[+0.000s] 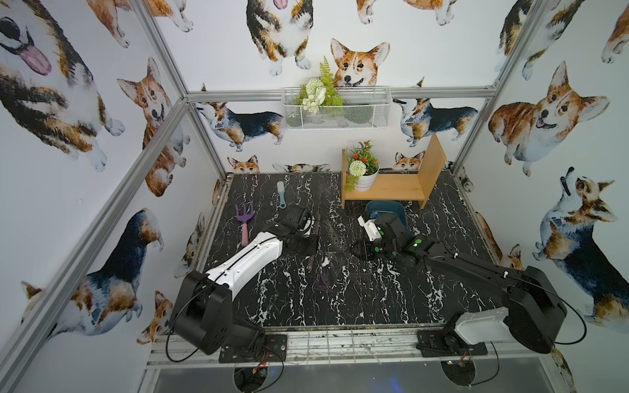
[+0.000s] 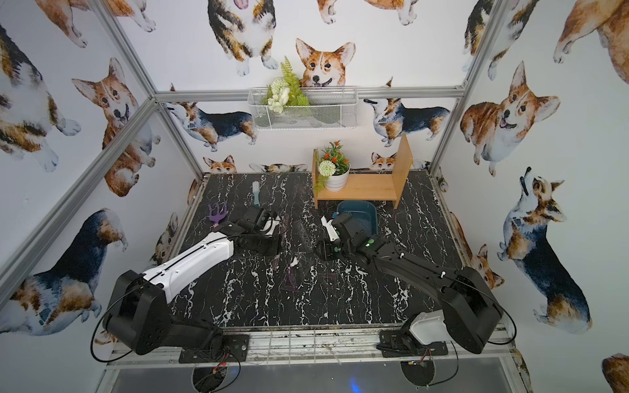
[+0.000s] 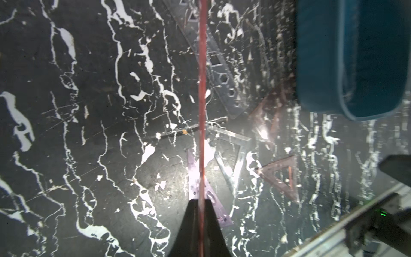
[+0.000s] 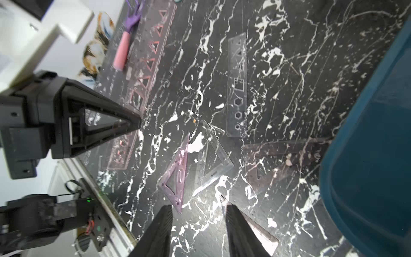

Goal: Put the scattered rulers into the storage box
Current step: Pick up the ruler from the center of the board.

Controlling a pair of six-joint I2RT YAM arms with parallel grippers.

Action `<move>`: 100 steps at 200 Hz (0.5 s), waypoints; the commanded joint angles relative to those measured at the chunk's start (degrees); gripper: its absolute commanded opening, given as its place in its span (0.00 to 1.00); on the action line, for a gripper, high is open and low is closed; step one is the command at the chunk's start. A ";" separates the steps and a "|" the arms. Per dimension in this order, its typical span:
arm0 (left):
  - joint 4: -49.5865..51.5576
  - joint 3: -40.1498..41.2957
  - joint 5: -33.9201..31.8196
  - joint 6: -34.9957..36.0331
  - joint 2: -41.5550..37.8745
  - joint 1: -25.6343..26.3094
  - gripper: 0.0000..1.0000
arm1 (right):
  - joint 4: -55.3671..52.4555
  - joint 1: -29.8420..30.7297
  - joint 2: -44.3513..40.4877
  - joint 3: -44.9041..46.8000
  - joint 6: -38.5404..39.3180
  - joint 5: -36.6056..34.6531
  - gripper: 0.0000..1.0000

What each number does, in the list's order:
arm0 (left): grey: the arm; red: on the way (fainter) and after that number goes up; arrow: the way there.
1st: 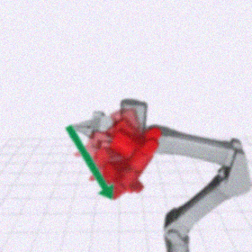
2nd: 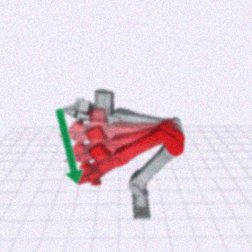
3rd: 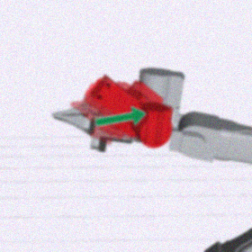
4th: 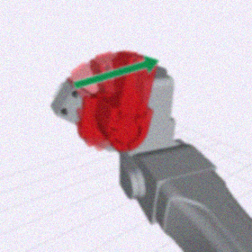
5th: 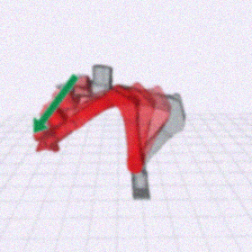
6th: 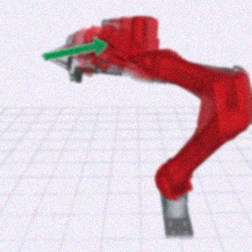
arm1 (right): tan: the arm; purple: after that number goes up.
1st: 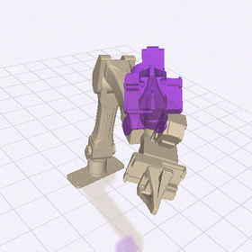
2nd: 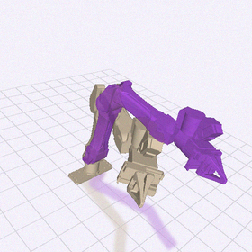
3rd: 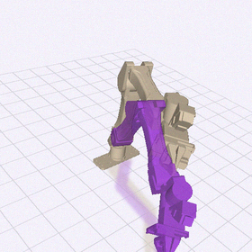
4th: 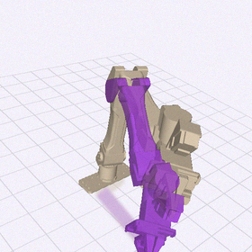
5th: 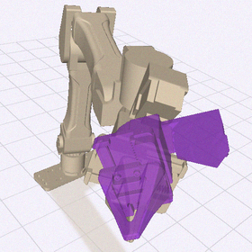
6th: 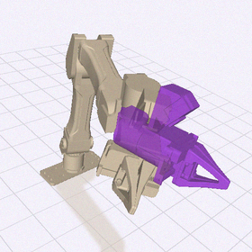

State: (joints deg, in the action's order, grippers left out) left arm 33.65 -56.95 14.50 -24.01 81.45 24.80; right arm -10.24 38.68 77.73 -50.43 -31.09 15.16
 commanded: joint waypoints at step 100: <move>-21.09 6.75 29.29 -9.65 -5.11 -3.66 0.00 | 25.00 -5.61 -0.13 3.47 -16.98 20.77 0.46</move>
State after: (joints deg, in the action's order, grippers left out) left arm 19.18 -50.76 37.19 -30.68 76.88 21.28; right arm 5.74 33.89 77.58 -47.86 -42.54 30.76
